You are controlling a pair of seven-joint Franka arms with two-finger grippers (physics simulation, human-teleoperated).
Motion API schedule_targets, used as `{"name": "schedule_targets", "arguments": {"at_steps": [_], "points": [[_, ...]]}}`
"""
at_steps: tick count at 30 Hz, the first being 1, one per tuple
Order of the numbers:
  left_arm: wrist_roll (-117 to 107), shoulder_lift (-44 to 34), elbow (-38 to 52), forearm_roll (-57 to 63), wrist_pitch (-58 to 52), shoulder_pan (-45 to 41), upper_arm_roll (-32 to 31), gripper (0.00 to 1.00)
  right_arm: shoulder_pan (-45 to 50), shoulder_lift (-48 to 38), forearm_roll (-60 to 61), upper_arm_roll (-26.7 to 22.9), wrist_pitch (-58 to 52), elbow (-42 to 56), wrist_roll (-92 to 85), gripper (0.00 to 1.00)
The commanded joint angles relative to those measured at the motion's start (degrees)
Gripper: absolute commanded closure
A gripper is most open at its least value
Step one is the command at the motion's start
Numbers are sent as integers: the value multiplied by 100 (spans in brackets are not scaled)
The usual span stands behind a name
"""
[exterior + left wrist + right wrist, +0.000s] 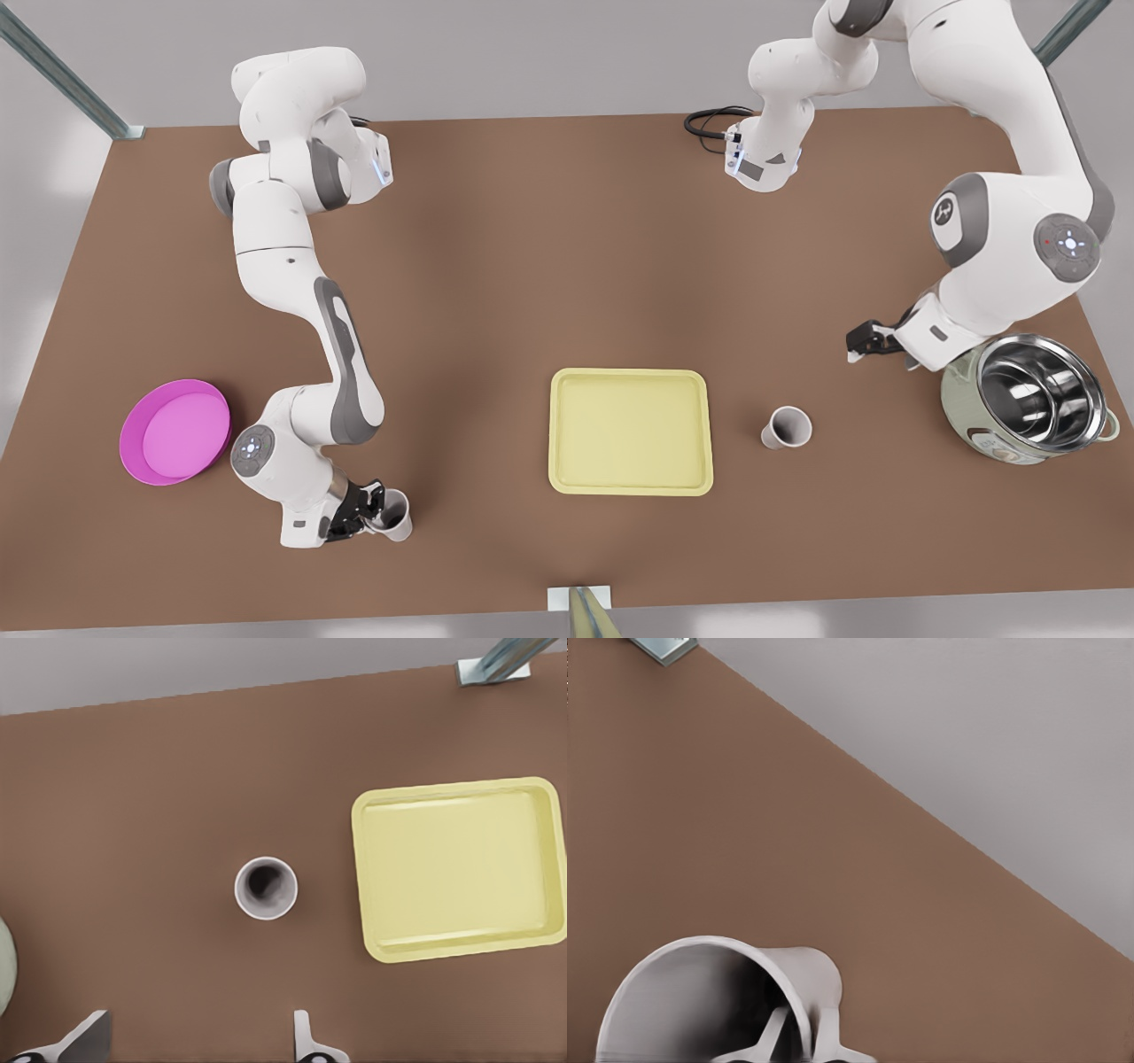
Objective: Use the left arm to pick up the white IKEA cup from the tray and place it on the middle-left position; use the right arm to pick up the white IKEA cup from the tray and place it on the middle-right position
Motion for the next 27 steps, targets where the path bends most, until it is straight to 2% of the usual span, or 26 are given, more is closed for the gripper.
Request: {"name": "schedule_targets", "arguments": {"at_steps": [1,5,13,14,16,18,20,21,22,23,24,25,26,27], "points": [[-529,-27,-23,69,-30,-12,-10,0,-6,-13,5,62,31,4,-730,67],[-547,113,135,-54,57,-100,-10,0,-6,-39,84,62,31,12,-695,62],[-547,122,135,-46,57,-82,8,0,-59,-74,84,27,-13,12,-756,60],[-547,122,135,-46,57,-82,8,0,-165,-92,76,150,-13,21,-791,60],[-547,122,135,-37,57,-82,8,0,-200,-232,84,167,-65,21,-791,55],[-547,122,135,-37,57,-82,8,0,-209,-478,84,141,-487,21,-747,52],[-547,122,135,-37,57,-82,8,0,-156,-1040,32,211,-1505,12,122,50],[-547,122,135,-28,57,-82,8,0,-156,-1208,32,176,-1866,4,579,47],[-547,122,135,-28,57,-82,8,0,-165,-1436,-222,115,-2630,4,1466,38],[-547,122,135,-28,57,-82,8,0,-156,-1788,-917,123,-3641,4,2670,24],[-547,122,135,-28,57,-82,8,0,-173,-2025,-1006,71,-4283,4,3373,3],[-547,122,135,-28,57,-82,8,0,-191,-2262,-1162,88,-4451,4,3647,0],[-547,122,135,-28,49,-82,8,0,-138,-2342,-2095,106,-5074,4,3665,0],[-538,122,135,-28,57,-73,8,0,-392,-2368,-2026,53,-5777,-14,3612,0]]}}
